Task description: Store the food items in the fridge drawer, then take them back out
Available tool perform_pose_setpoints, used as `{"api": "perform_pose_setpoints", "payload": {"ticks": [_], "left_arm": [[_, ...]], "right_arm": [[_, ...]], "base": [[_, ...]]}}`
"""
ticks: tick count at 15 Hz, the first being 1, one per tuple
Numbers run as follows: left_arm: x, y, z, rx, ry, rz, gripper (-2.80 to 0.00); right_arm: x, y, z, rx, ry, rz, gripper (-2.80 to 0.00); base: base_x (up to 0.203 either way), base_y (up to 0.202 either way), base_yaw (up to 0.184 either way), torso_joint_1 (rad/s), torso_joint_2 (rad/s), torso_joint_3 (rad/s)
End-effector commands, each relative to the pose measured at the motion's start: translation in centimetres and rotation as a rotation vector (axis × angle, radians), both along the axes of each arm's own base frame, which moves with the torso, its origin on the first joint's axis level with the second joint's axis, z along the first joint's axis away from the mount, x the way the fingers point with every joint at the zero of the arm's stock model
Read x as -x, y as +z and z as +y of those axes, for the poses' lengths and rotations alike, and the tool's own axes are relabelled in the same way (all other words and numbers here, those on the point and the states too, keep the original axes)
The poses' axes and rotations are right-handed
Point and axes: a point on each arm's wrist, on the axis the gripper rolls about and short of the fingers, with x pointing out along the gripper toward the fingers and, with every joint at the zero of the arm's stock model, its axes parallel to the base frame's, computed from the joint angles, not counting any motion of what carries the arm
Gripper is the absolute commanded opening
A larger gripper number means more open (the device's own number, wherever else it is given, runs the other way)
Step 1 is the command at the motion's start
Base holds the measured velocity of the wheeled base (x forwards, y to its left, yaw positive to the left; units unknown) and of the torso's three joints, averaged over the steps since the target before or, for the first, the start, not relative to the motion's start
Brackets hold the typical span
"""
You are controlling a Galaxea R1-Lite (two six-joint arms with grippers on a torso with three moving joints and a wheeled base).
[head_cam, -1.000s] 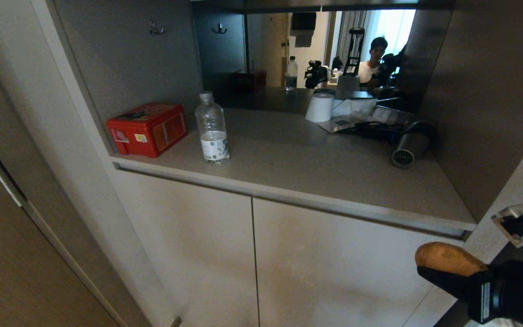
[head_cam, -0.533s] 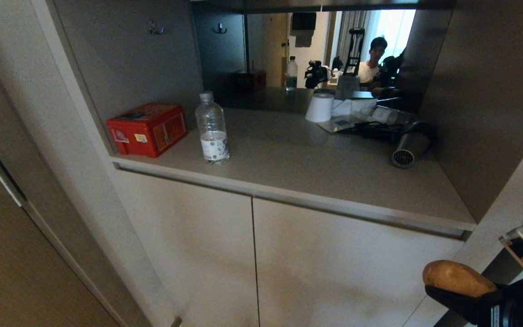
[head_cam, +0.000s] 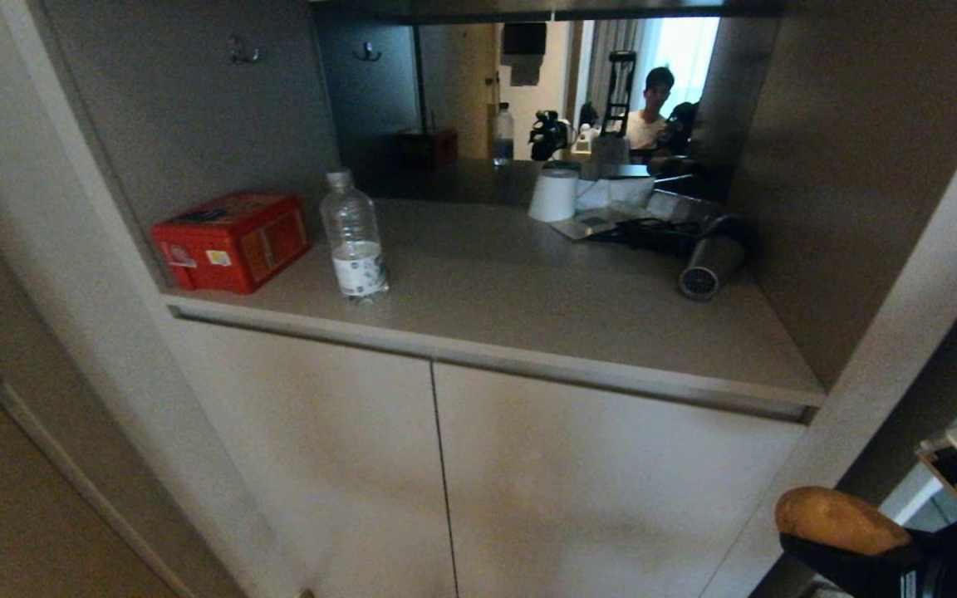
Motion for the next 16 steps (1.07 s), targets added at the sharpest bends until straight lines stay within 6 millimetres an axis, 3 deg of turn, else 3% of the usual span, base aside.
{"api": "perform_pose_setpoints", "payload": {"ticks": [1, 10, 16], "left_arm": [[-0.1, -0.3, 0.0, 0.0, 0.0, 0.01, -2.8], [-0.1, -0.3, 0.0, 0.0, 0.0, 0.01, -2.8], [-0.1, -0.3, 0.0, 0.0, 0.0, 0.011, -2.8]], "right_arm": [[0.0, -0.2, 0.0, 0.003, -0.001, 0.006, -2.8], [-0.2, -0.7, -0.3, 0.014, -0.036, 0.035, -2.8], [-1.6, -1.7, -0.6, 0.041, -0.085, 0.106, -2.8]], "base": [[-0.003, 0.007, -0.169, 0.007, 0.0, 0.002], [0.001, 0.009, -0.173, 0.003, 0.0, 0.002], [0.0, 0.008, -0.173, 0.004, 0.0, 0.001]]}}
